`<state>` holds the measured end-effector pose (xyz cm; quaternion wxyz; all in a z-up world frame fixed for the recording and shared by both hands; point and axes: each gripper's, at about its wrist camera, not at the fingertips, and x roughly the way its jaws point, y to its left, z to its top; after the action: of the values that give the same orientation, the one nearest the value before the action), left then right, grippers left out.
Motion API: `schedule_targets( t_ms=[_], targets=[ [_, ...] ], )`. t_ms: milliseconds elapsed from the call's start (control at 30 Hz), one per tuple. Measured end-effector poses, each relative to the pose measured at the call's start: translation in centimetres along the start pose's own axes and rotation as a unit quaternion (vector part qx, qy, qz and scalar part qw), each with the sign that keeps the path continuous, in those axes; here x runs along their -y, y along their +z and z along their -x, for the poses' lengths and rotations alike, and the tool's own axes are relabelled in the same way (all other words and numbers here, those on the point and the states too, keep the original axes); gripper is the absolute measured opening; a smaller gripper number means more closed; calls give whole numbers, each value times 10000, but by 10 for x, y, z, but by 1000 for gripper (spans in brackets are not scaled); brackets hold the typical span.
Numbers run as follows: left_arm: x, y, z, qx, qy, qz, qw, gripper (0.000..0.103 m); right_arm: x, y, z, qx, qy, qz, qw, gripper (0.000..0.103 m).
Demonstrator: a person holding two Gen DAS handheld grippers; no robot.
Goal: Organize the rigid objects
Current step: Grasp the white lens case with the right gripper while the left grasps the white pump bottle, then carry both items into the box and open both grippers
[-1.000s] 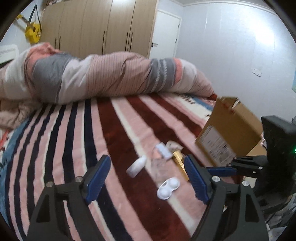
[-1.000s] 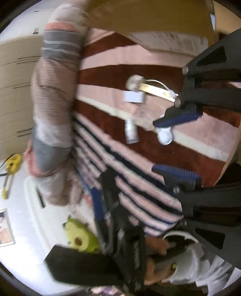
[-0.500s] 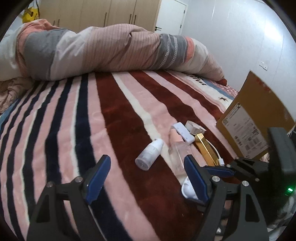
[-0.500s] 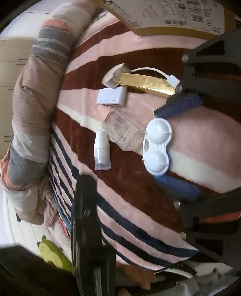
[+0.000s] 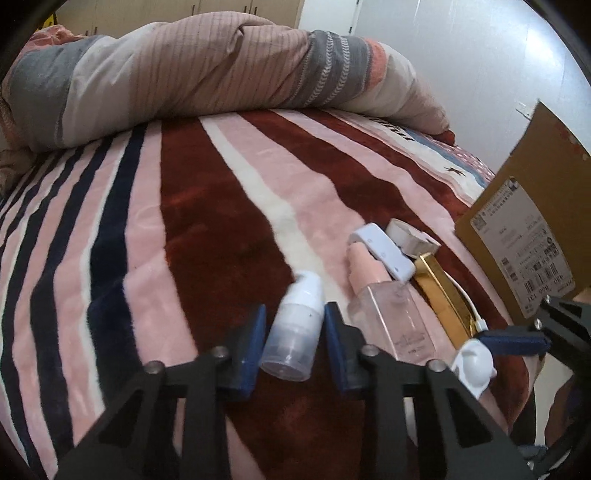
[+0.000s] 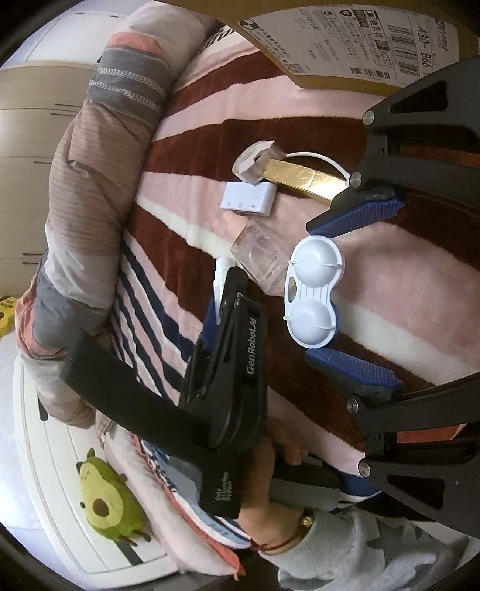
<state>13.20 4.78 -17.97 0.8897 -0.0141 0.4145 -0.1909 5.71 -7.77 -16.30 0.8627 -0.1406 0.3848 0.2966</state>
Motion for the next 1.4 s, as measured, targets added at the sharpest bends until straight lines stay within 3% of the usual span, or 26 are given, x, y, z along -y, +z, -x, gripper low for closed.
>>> schedule_targets(
  t_ms=[300, 600, 833, 933, 1100, 1400],
  targets=[
    [12, 2, 36, 287, 225, -53, 9993, 22, 0, 8, 23, 263, 4, -16, 9997, 59],
    [58, 34, 141, 1139, 422, -517, 9912, 22, 3, 39, 114, 1325, 76, 74, 9911, 59],
    [123, 62, 185, 1613, -132, -919, 9825, 22, 36, 40, 190, 2047, -580, 3, 9771, 59],
    [153, 81, 180, 1600, -618, -1073, 9793, 22, 59, 29, 207, 2122, -864, -219, 9731, 59],
    [212, 108, 152, 1390, -922, -1423, 9757, 22, 111, 3, 218, 1908, -1230, -727, 9712, 59],
    [262, 136, 84, 735, -752, -1769, 9786, 22, 185, -21, 191, 1350, -1343, -1186, 9745, 60]
  ],
)
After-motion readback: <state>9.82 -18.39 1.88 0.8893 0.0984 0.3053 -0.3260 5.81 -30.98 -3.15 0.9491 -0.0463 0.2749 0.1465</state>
